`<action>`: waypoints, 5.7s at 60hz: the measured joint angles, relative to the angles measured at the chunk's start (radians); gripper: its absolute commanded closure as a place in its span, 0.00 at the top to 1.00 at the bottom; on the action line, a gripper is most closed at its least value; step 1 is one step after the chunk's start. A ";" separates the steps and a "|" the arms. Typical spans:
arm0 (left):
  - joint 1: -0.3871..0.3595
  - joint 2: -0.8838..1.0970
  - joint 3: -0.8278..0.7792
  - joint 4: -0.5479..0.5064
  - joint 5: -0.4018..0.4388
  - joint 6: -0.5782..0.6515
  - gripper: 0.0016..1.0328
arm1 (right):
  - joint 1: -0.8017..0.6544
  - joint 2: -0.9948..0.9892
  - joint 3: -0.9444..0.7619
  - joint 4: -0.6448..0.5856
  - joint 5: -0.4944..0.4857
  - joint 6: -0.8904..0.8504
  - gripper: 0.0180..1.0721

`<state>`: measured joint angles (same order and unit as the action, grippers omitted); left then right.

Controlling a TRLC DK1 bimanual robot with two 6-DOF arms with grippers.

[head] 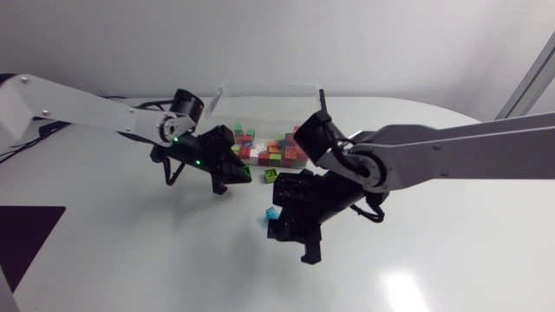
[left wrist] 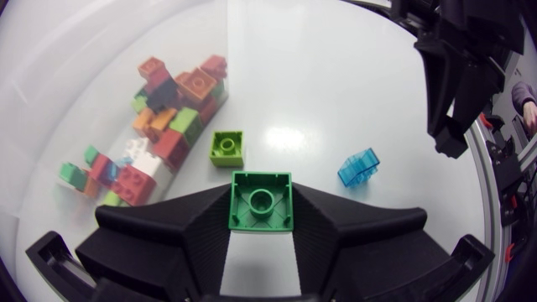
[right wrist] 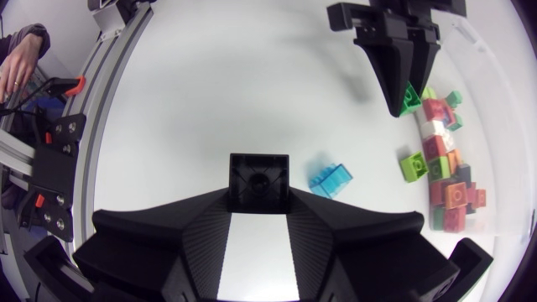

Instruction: Place the duplo bricks in the container

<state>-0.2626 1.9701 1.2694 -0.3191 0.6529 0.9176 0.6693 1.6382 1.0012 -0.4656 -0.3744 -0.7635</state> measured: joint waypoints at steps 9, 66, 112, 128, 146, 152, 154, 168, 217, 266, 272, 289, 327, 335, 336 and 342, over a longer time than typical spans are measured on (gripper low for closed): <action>0.023 -0.166 0.003 -0.005 0.056 -0.028 0.17 | -0.078 -0.042 0.099 -0.003 0.000 0.024 0.25; 0.013 0.150 0.451 0.415 -0.174 -0.657 0.38 | -0.279 0.269 0.526 0.367 0.135 0.373 0.40; 0.078 -0.429 -0.185 0.542 -0.077 -0.530 0.83 | -0.208 -0.095 0.197 0.282 0.082 0.240 0.95; 0.078 -0.398 -0.315 0.440 -0.029 -0.335 0.83 | -0.074 -0.140 0.028 0.152 0.083 0.072 0.95; 0.007 -0.149 -0.285 0.414 -0.032 -0.231 0.83 | -0.006 -0.032 0.054 -0.033 0.083 -0.061 0.95; -0.019 -0.071 -0.251 0.420 -0.046 -0.222 0.83 | 0.000 0.018 0.055 -0.035 0.089 -0.101 0.95; -0.026 -0.053 -0.242 0.425 -0.053 -0.219 0.83 | 0.002 0.026 0.056 -0.035 0.093 -0.109 0.95; -0.070 0.070 -0.164 0.479 -0.079 -0.209 0.83 | 0.037 0.115 0.099 -0.035 0.145 -0.184 0.95; -0.090 0.270 0.011 0.550 -0.093 -0.209 0.71 | -0.005 0.366 0.293 -0.080 0.173 -0.345 0.56; -0.104 0.258 -0.027 0.565 -0.055 -0.206 0.20 | -0.012 0.088 0.175 -0.099 0.119 -0.311 0.18; -0.118 0.204 -0.095 0.560 -0.055 -0.206 0.20 | -0.037 0.028 0.175 -0.100 0.102 -0.292 0.18; -0.111 -0.135 -0.211 0.474 -0.028 -0.219 0.20 | -0.186 -0.055 0.236 -0.072 0.005 -0.198 0.18; 0.030 -0.154 0.103 0.532 -0.098 -0.573 0.20 | -0.299 0.032 0.450 0.288 0.009 0.165 0.18; 0.044 -0.061 0.199 0.534 -0.136 -0.618 0.20 | -0.305 0.146 0.516 0.323 0.026 0.226 0.18; 0.044 -0.053 0.206 0.535 -0.139 -0.623 0.20 | -0.305 0.157 0.521 0.328 0.032 0.231 0.18; 0.045 -0.002 0.249 0.535 -0.167 -0.637 0.20 | -0.305 0.235 0.558 0.341 0.054 0.248 0.21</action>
<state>-0.2176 1.9678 1.5185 0.2157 0.4854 0.2810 0.3645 1.8732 1.5589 -0.1246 -0.3202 -0.5152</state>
